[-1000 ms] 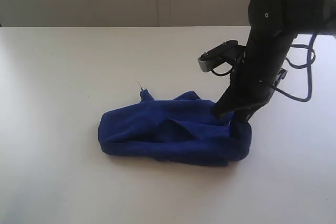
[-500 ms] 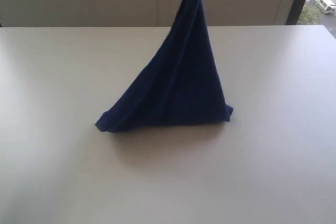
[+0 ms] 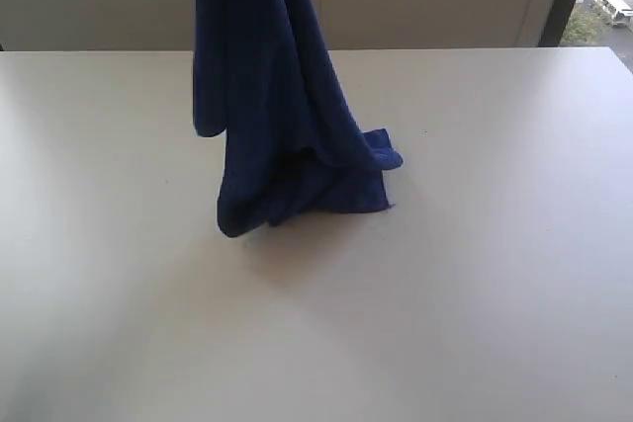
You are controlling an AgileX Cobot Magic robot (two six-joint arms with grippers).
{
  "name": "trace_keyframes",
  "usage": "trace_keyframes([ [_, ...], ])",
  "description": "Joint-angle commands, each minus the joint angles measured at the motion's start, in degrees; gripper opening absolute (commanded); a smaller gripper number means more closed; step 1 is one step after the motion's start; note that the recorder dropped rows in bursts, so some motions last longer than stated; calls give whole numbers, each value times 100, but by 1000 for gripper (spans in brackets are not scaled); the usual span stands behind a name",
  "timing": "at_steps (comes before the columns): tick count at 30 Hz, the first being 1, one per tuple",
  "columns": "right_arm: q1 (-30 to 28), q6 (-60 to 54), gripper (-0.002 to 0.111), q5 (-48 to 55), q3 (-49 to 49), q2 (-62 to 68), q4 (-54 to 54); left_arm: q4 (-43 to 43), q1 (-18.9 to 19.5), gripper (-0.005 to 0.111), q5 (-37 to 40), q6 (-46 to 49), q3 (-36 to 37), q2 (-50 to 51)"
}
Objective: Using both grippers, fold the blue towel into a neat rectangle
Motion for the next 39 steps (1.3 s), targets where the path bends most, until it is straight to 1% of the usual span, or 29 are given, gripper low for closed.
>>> trace_keyframes([
  [1, -22, 585, 0, -3, -376, -156, -913, 3, 9, 0, -10, 0, 23, -25],
  [2, -22, 852, 0, -3, -376, -206, -1272, 3, 9, 0, -10, 0, 23, -25],
  [3, -22, 1448, 0, -3, -376, -244, -2349, 3, 9, 0, -10, 0, 23, -25],
  [4, -22, 1787, 0, -3, -376, -258, -2917, 3, 9, 0, -10, 0, 23, -25],
  [5, -22, 2232, 0, -3, -348, -258, -3797, 3, 9, 0, -10, 0, 23, -25],
  [7, -22, 2444, 0, -3, -126, -247, -4457, 3, 9, 0, -10, 0, 23, -25],
  [12, -22, 2489, 0, -3, 555, -225, -4633, 3, 9, 0, -10, 0, 23, -25],
  [19, -22, 3223, 0, -3, 1624, -187, -5858, 3, 9, 0, -10, 0, 23, -25],
  [20, -22, 3327, 0, -3, 1924, -176, -5937, 3, 9, 0, -10, 0, 23, -25],
  [26, -22, 3594, 0, -3, 2845, -151, -5965, 3, 9, 0, -10, 0, 23, -25],
  [33, -22, 4034, 0, -703, 3896, -88, -6205, 3, 9, 0, -10, 0, 23, -25],
  [36, -22, 4498, 0, -1160, 4287, -53, -6491, 3, 9, 0, -10, 0, 23, -25],
  [39, -32, 4678, 2, -1407, 4580, -11, -6584, 3, 9, 0, -10, 0, 23, -25],
])
